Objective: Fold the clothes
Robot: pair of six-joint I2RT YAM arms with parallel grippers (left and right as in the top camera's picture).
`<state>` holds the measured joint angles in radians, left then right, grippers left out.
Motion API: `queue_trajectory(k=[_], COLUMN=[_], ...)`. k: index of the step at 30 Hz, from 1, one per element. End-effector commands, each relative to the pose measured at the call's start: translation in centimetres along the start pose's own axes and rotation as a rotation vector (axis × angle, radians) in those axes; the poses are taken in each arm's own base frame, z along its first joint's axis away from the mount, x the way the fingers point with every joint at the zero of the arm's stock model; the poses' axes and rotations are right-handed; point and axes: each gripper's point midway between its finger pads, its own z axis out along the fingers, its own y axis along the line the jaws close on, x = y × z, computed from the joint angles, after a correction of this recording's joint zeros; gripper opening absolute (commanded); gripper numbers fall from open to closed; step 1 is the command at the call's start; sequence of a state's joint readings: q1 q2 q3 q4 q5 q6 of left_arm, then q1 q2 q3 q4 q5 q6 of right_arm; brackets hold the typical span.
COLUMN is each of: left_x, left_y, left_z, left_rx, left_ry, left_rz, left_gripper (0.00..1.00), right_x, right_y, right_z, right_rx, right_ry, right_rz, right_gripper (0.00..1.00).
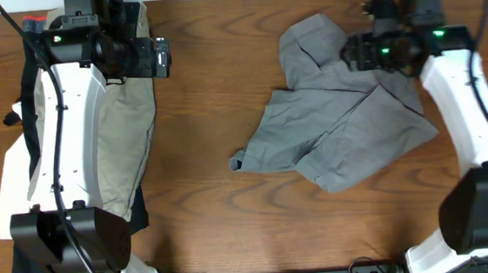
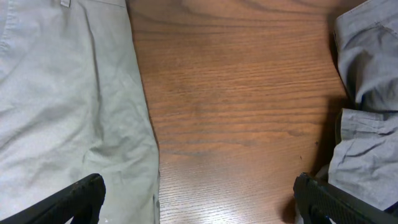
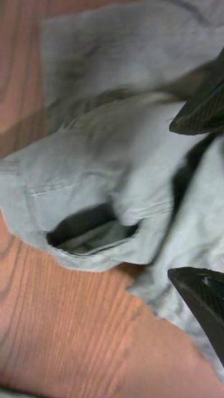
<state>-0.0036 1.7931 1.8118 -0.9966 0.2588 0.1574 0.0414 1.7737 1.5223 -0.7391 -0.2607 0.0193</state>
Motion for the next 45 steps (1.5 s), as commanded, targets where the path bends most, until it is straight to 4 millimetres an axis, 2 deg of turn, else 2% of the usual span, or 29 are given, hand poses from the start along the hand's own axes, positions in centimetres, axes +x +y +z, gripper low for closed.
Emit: queue_trajectory(k=[1,2,4,9,10,14,17,22,23,25,28,30,33,34,35,37,38,42,45], left_x=[0.8,0.9,1.2,2.9,3.5,5.1,6.2,6.2,6.1,5.8,5.4,5.1,4.2,3.9,3.5,2.6,2.1,0.5,-0.5], left_y=[0.3,0.3,0.3,-2.7,-3.9,-7.4,-9.6,-11.3,-11.3,-11.1,-10.0,-9.2,-7.8,-7.2,-6.5,-5.0,-4.1,-0.8,0.9], left_z=[1.4,1.7,2.4,4.8,5.6,7.6,9.4,11.0,11.0,11.2,11.5,11.6,11.3,11.2,11.0,10.5,10.1,8.3,6.4], left_rx=[0.004,0.005,0.016,0.194,0.251,0.374,0.403,0.411,0.410,0.398,0.347,0.332,0.316,0.310,0.303,0.286,0.274,0.234,0.229], left_ry=[0.042,0.050,0.071,0.164,0.194,0.263,0.305,0.299,0.294,0.286,0.280,0.272,0.249,0.240,0.229,0.204,0.190,0.131,0.081], left_rz=[-0.013,-0.016,-0.042,-0.047,-0.015,0.089,0.165,0.211,0.210,0.194,0.156,0.138,0.092,0.082,0.070,0.021,-0.016,-0.137,-0.173], left_gripper=[0.98,0.98,0.98,0.99,0.99,0.99,0.99,0.99,0.99,0.99,0.99,0.99,0.99,0.99,1.00,1.00,1.00,1.00,1.00], right_x=[1.0,1.7,2.7,3.1,3.0,2.8,2.5,1.9,1.6,0.9,0.6,0.9,1.5,1.5,1.6,1.4,1.3,0.6,-0.2], right_y=[-1.2,-0.4,0.5,0.7,0.4,-0.7,-2.4,-6.5,-6.8,-7.3,-6.3,-5.1,-2.1,-1.6,-1.3,-1.1,-1.0,-0.5,0.4], right_z=[3.6,4.9,6.2,6.5,6.3,6.0,5.7,5.1,5.0,5.2,6.0,6.9,7.6,7.7,7.8,7.6,7.3,5.2,2.3], right_rx=[0.063,0.027,-0.007,-0.009,-0.007,0.000,0.022,0.158,0.165,0.170,0.103,0.019,-0.151,-0.178,-0.184,-0.186,-0.189,-0.189,-0.194], right_ry=[0.058,0.087,0.127,0.144,0.139,0.130,0.118,0.079,0.069,0.038,0.029,0.045,0.063,0.066,0.067,0.067,0.072,0.104,0.121], right_rz=[0.042,0.038,0.037,0.063,0.068,0.098,0.122,0.149,0.149,0.138,0.117,0.093,0.031,0.021,0.018,0.016,0.018,0.020,-0.022], right_gripper=[0.67,0.67,0.65,0.70,0.72,0.75,0.75,0.79,0.79,0.77,0.70,0.70,0.69,0.64,0.56,0.14,0.01,0.01,0.01])
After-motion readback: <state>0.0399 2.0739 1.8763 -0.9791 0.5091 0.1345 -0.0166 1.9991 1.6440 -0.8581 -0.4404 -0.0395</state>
